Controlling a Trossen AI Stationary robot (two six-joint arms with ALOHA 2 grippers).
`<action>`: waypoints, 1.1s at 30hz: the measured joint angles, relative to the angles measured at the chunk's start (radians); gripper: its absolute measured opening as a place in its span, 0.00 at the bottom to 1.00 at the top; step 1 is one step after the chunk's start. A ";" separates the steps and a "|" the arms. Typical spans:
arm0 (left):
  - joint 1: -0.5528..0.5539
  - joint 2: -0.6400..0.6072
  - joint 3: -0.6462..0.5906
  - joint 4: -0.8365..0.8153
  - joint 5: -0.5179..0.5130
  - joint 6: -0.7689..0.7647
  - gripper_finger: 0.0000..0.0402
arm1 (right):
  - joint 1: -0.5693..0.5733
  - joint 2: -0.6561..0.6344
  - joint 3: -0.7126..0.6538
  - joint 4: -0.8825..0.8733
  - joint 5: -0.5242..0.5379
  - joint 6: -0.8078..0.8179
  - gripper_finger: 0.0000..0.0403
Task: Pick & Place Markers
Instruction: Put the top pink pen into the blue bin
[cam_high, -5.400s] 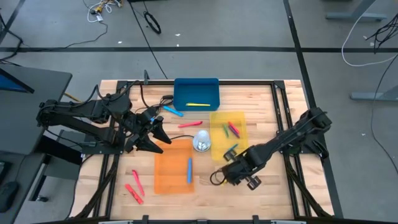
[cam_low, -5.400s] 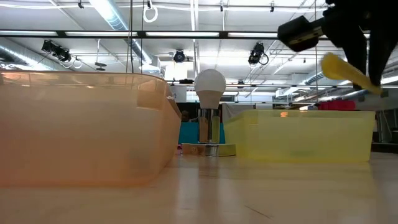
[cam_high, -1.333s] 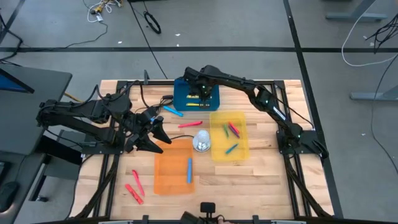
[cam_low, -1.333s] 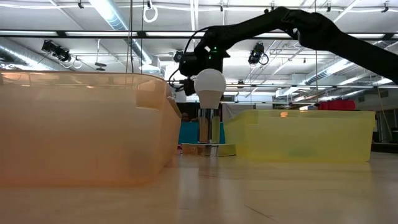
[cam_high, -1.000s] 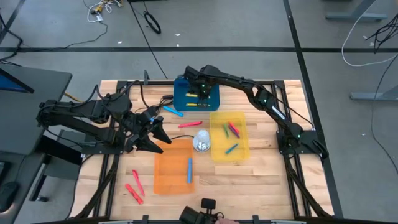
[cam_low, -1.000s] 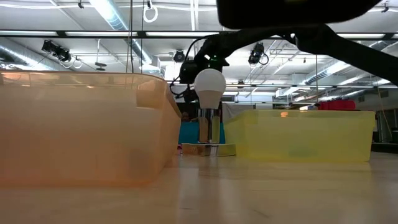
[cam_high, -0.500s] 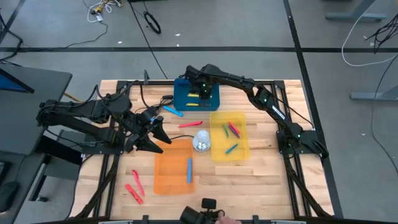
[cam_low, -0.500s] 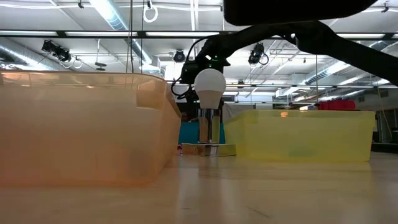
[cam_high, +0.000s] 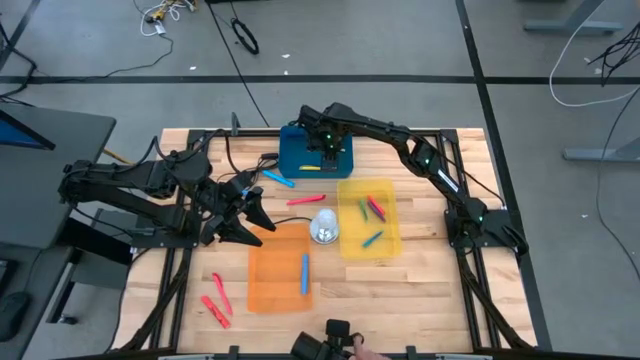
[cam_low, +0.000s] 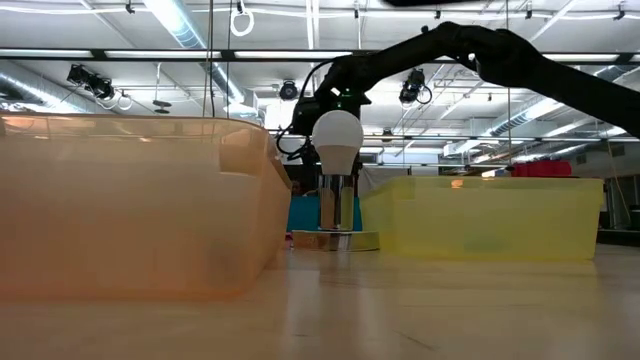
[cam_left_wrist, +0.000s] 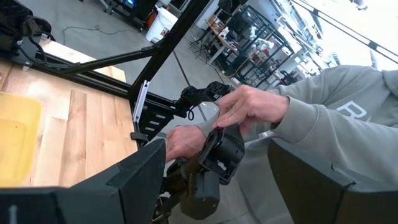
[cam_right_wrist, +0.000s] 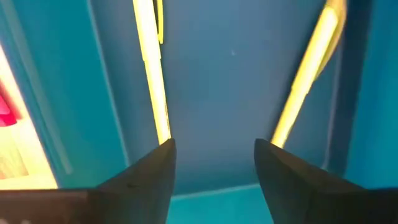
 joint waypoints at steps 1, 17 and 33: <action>0.000 0.000 0.000 0.000 0.000 0.000 0.71 | 0.000 -0.008 0.000 -0.002 0.000 0.007 0.55; 0.000 0.000 0.000 0.000 0.000 0.000 0.71 | -0.008 -0.203 0.005 0.195 -0.031 0.313 0.61; 0.000 0.000 0.000 0.000 0.000 0.000 0.71 | -0.010 -0.526 -0.298 0.998 -0.028 0.377 0.61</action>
